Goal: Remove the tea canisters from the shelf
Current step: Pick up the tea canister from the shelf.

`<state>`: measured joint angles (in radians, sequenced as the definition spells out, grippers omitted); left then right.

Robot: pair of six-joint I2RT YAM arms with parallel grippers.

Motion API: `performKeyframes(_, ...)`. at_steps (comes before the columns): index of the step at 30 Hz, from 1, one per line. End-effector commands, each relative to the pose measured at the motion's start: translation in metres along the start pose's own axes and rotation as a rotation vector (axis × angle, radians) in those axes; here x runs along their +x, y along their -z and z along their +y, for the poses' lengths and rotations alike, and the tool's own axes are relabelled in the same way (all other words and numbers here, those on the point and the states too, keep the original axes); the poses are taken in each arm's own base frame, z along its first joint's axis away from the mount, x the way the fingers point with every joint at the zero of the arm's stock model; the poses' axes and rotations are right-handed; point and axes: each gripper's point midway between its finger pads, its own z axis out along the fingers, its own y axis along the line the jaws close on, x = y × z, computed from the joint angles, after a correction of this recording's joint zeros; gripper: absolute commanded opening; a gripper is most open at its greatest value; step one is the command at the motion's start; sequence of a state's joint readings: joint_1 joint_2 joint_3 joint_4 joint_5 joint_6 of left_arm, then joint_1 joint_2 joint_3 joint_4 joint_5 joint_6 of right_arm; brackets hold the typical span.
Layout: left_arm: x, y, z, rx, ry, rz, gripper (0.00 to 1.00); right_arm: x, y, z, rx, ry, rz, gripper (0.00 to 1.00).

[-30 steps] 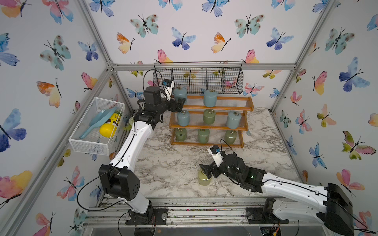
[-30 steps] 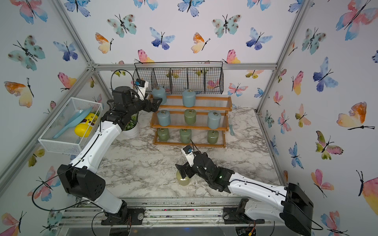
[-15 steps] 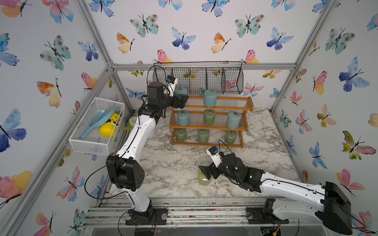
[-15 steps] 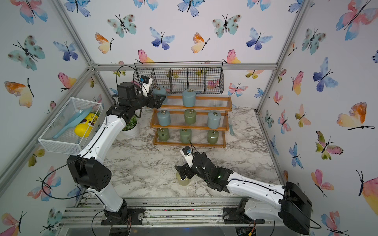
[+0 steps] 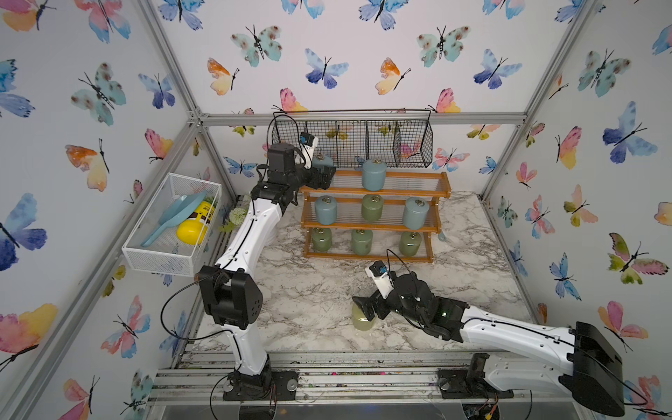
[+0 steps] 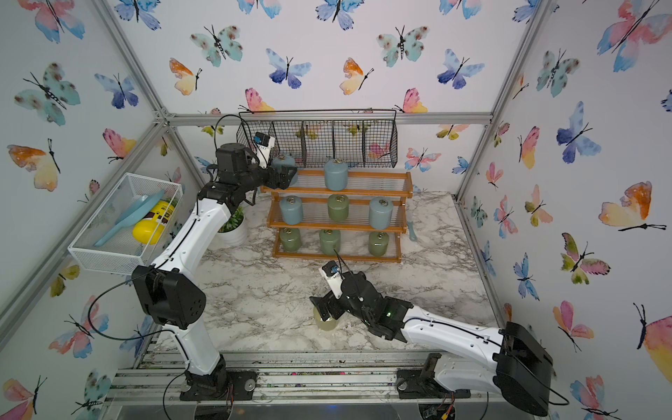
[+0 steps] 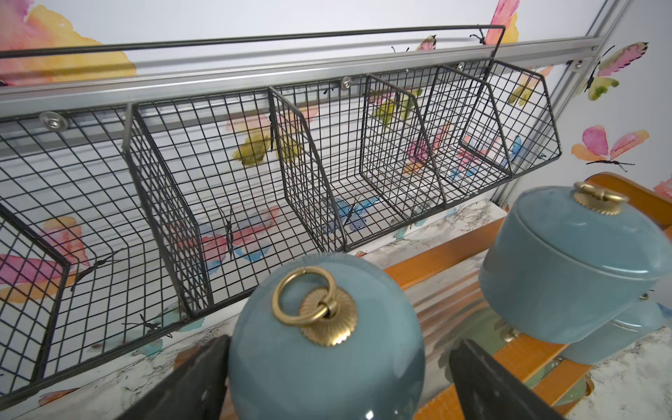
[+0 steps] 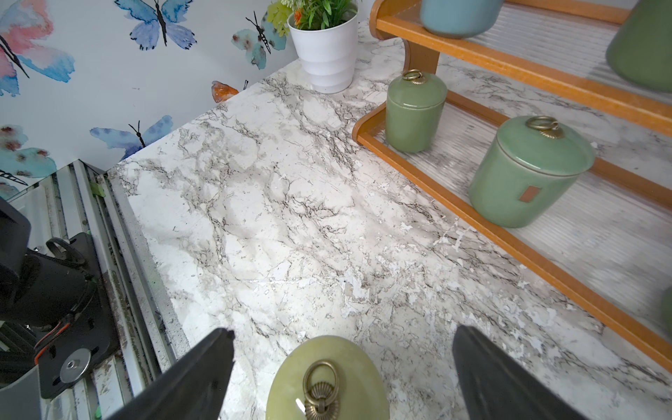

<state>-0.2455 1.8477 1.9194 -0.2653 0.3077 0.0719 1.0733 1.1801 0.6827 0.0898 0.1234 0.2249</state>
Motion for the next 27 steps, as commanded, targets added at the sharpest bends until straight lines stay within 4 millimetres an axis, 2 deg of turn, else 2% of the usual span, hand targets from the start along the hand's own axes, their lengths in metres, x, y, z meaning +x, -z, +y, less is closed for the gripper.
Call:
performKeyframes(1,-0.005,-0.005,0.005,-0.01,-0.02,-0.023,0.98,0.003,-0.003,0.004,-0.015,-0.006,0.013,1.0)
performKeyframes(18,0.002,-0.027,0.012,-0.001,-0.015,-0.03,0.99,0.007,-0.014,0.008,-0.029,-0.003,0.046,1.0)
performKeyframes(22,0.006,-0.029,0.012,0.003,-0.014,-0.026,0.92,0.008,-0.015,0.008,-0.025,-0.002,0.05,1.0)
performKeyframes(27,0.002,-0.024,0.014,-0.005,-0.017,-0.044,0.8,0.01,-0.016,0.008,-0.027,0.0,0.056,1.0)
